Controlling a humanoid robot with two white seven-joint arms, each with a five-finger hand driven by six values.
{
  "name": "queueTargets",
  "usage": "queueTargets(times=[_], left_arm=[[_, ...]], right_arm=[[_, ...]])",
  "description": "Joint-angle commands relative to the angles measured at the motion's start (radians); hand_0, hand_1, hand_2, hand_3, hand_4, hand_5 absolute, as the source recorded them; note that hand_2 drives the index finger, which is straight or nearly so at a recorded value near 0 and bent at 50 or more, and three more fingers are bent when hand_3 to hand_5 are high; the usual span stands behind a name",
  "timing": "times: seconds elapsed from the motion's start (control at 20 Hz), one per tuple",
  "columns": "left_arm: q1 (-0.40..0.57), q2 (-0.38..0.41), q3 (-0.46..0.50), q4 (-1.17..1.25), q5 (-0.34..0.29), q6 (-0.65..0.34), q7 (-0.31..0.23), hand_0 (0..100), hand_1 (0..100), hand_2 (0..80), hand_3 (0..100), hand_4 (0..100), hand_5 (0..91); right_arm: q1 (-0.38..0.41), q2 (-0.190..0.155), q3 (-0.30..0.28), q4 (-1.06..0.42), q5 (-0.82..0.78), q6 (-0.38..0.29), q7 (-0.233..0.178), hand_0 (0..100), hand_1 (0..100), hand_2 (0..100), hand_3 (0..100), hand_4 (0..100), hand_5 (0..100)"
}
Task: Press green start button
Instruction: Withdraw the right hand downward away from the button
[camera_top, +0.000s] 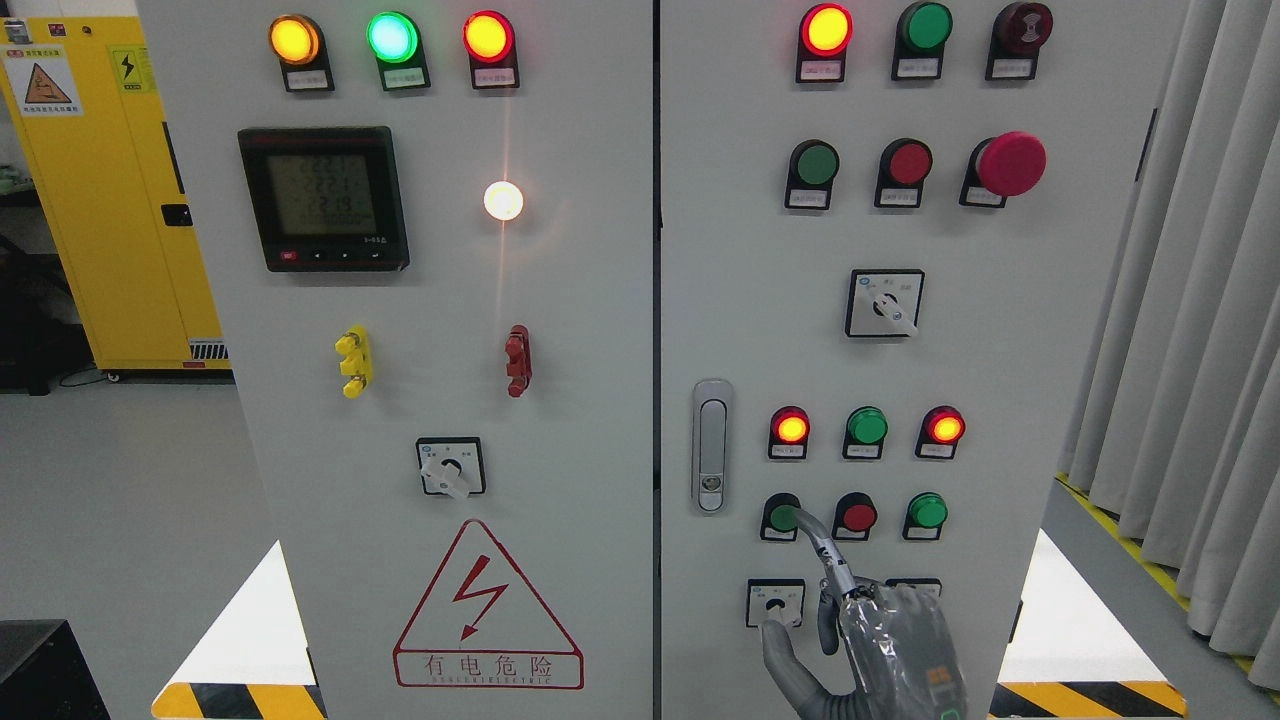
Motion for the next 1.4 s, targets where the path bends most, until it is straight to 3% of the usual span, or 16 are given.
queueTargets(times=[0.0,0.05,0.1,0.15,0.2,0.4,0.6,0.8,1.35], left_arm=[[0.000,0.000,0.000,0.000,0.000,-0.001,0.000,12,56,0.0,0,0,0.0],[0.001,0.000,0.000,0.000,0.000,-0.001,0.000,12,56,0.0,0,0,0.0],[0.000,0.000,0.000,0.000,0.000,-0.001,0.000,12,56,0.0,0,0,0.0],[0.000,0.000,0.000,0.000,0.000,-0.001,0.000,12,56,0.0,0,0,0.0],[0.000,0.000,0.000,0.000,0.000,-0.001,0.000,12,56,0.0,0,0,0.0],[0.000,0.000,0.000,0.000,0.000,-0.001,0.000,12,56,0.0,0,0,0.0],[0.000,0.000,0.000,0.000,0.000,-0.001,0.000,12,56,0.0,0,0,0.0],[0.000,0.000,0.000,0.000,0.000,-0.001,0.000,12,56,0.0,0,0,0.0],[0.000,0.000,0.000,0.000,0.000,-0.001,0.000,12,56,0.0,0,0,0.0]], right_arm=[[0.046,-0.004,0.054,-0.099,-0.440,-0.003,0.056,49,64,9,45,50,47],[0.058,-0.004,0.055,-0.111,-0.525,-0.003,0.075,48,63,7,34,38,35],[0.069,-0.005,0.058,-0.127,-0.594,-0.003,0.085,48,63,6,32,37,34],[0.078,-0.005,0.060,-0.136,-0.645,-0.002,0.093,49,61,0,19,20,21],[0.083,-0.005,0.060,-0.139,-0.678,-0.002,0.095,52,59,0,12,16,15],[0.120,-0.007,0.061,-0.139,-0.757,-0.002,0.098,60,51,0,2,5,5],[0.123,-0.008,0.078,-0.133,-0.774,0.004,0.099,56,46,0,0,1,0],[0.125,-0.008,0.081,-0.127,-0.774,0.009,0.099,48,47,0,0,1,0],[0.126,-0.008,0.081,-0.122,-0.774,0.009,0.099,40,48,0,0,1,0]])
